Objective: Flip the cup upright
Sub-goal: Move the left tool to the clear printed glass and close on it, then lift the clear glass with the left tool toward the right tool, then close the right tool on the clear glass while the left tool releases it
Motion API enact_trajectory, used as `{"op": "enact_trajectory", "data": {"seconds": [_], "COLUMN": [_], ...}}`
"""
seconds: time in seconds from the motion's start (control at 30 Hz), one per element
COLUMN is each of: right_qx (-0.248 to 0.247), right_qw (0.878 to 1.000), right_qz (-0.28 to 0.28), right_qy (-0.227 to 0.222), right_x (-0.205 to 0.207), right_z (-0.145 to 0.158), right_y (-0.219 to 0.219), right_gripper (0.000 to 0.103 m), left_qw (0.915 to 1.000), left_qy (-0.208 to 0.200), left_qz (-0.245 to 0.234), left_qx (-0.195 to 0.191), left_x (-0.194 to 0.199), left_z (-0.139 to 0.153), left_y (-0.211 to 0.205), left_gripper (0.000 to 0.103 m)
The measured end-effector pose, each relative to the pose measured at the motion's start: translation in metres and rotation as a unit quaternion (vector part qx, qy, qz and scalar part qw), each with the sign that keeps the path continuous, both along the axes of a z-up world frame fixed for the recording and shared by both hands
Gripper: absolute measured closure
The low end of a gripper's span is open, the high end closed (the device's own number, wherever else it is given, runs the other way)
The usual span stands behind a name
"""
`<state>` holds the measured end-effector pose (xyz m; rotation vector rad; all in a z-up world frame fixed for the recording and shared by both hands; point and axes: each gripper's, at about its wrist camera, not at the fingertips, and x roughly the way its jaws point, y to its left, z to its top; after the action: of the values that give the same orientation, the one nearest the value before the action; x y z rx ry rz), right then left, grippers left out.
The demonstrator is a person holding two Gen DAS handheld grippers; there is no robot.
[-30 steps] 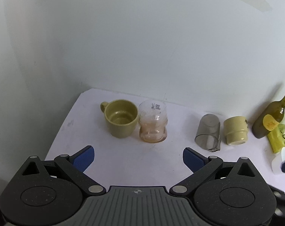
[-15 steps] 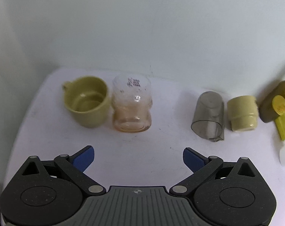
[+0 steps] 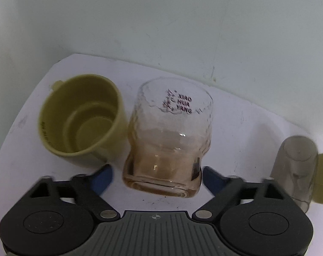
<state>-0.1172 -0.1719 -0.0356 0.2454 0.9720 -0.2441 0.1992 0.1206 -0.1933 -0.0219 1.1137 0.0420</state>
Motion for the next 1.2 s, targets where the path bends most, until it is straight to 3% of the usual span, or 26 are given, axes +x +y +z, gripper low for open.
{"op": "enact_trajectory", "data": {"seconds": [0.13, 0.3, 0.57, 0.67, 0.77, 1.0, 1.13, 1.2], "right_qx": [0.009, 0.012, 0.026, 0.023, 0.015, -0.008, -0.012, -0.018], "right_qw": [1.000, 0.999, 0.998, 0.997, 0.997, 0.996, 0.997, 0.997], "right_qz": [-0.008, 0.027, 0.047, 0.064, 0.072, 0.082, 0.066, 0.061], "right_qy": [-0.011, -0.024, -0.022, -0.033, -0.037, -0.026, -0.026, -0.035], "right_x": [0.005, 0.019, 0.032, 0.041, 0.049, 0.049, 0.050, 0.052], "right_z": [0.006, 0.007, 0.006, 0.012, 0.017, 0.018, 0.023, 0.030], "right_y": [-0.010, 0.007, 0.039, 0.057, 0.072, 0.097, 0.096, 0.097], "right_gripper": [0.000, 0.000, 0.000, 0.000, 0.000, 0.000, 0.000, 0.000], "left_qw": [0.9998, 0.9996, 0.9966, 0.9948, 0.9949, 0.9921, 0.9887, 0.9894], "left_qy": [0.012, 0.019, 0.061, 0.075, 0.061, 0.034, 0.075, 0.064], "left_qz": [0.000, -0.015, -0.055, -0.067, -0.076, -0.109, -0.100, -0.105], "left_qx": [0.016, 0.012, -0.009, -0.011, -0.024, -0.053, -0.083, -0.077], "left_x": [-0.007, -0.026, -0.096, -0.108, -0.123, -0.133, -0.126, -0.118], "left_z": [0.001, -0.001, -0.003, -0.002, 0.012, 0.029, 0.017, 0.010], "left_y": [-0.004, 0.000, 0.009, 0.016, 0.023, 0.053, 0.057, 0.048], "left_gripper": [0.035, 0.035, 0.034, 0.029, 0.021, 0.021, 0.022, 0.025]}}
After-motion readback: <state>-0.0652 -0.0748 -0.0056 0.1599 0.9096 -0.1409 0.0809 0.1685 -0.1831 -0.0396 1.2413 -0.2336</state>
